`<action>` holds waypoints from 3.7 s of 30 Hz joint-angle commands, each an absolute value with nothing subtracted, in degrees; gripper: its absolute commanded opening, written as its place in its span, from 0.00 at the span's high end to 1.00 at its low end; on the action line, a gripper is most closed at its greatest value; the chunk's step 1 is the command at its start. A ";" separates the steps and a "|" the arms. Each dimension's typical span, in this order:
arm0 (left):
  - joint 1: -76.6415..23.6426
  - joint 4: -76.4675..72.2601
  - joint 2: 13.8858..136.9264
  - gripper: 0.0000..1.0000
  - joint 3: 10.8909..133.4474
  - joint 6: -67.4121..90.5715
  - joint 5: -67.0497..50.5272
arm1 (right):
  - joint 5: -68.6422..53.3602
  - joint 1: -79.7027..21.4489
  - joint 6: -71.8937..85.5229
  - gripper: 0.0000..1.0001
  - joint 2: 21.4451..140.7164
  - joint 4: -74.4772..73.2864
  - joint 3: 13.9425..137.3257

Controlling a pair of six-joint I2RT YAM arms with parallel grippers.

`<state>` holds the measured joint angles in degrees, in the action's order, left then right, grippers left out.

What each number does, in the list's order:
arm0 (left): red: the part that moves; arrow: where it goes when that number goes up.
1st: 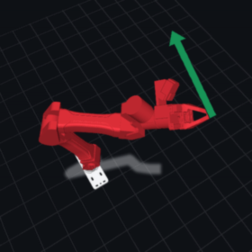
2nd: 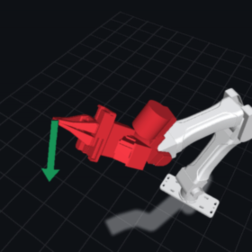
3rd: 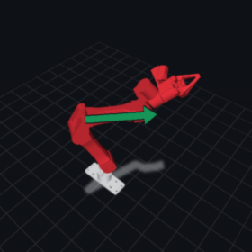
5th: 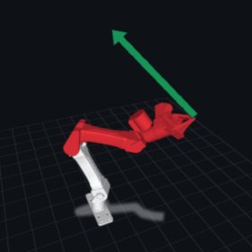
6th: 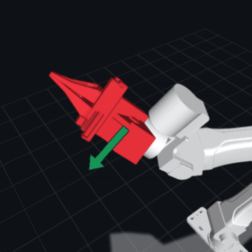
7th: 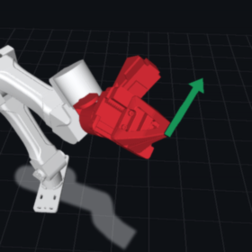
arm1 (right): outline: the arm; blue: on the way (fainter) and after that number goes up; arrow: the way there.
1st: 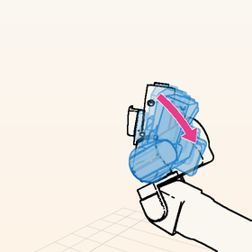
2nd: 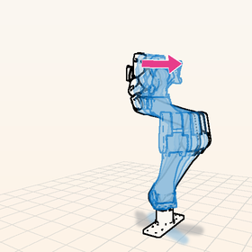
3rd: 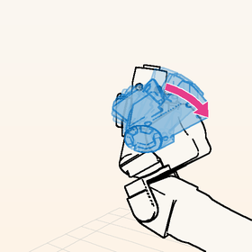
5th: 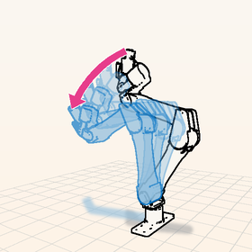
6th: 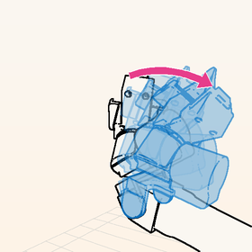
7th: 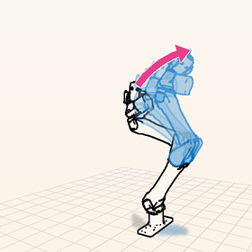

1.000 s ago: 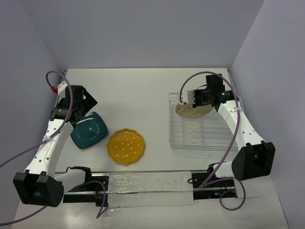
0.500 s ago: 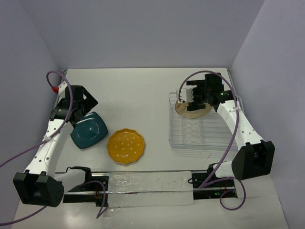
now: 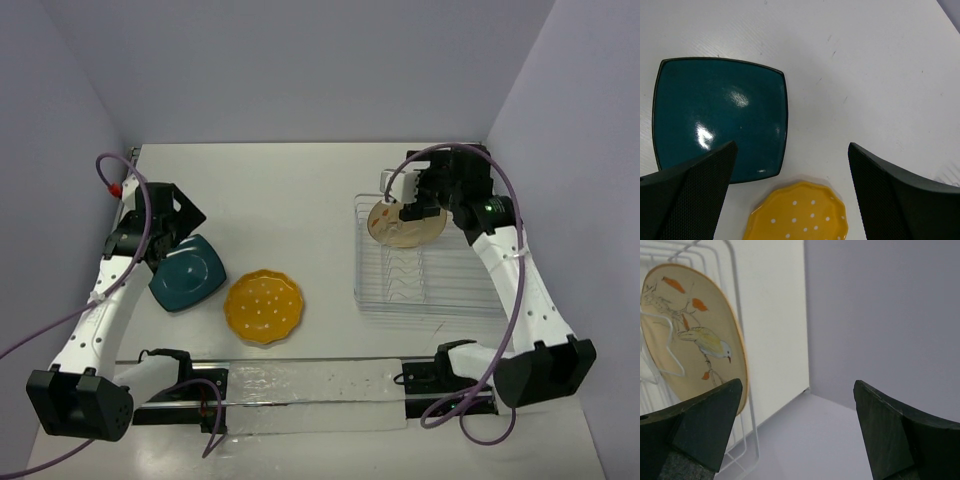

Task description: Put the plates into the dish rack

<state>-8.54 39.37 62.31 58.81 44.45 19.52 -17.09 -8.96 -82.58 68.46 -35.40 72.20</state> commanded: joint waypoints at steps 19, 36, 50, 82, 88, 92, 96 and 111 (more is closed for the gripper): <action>-11.70 33.70 45.00 0.01 31.27 57.39 3.08 | -15.84 -37.74 5.56 0.00 86.28 -8.67 86.05; -16.83 37.52 53.84 0.33 25.42 65.12 0.96 | -9.60 -43.31 27.39 0.00 98.10 -14.36 73.67; -19.95 34.28 53.92 0.76 19.97 67.70 -2.68 | -13.30 -44.14 32.78 0.00 100.85 -14.41 66.71; -19.62 35.37 53.68 1.00 37.04 61.52 -13.40 | -17.52 -43.10 57.59 0.00 101.93 -13.71 62.64; -17.19 30.54 54.64 1.00 34.98 60.42 -20.43 | -21.01 -44.04 61.82 0.00 103.27 -7.35 61.97; -15.25 29.12 52.96 1.00 34.57 59.94 -22.36 | -21.09 -44.65 63.57 0.00 102.93 -3.82 60.51; -13.78 29.30 51.47 1.00 34.19 59.73 -23.47 | -23.64 -44.65 67.88 0.07 103.50 3.02 59.33; -11.43 30.00 50.68 1.00 37.22 55.98 -22.69 | -19.27 -44.65 59.13 1.00 97.32 8.88 64.04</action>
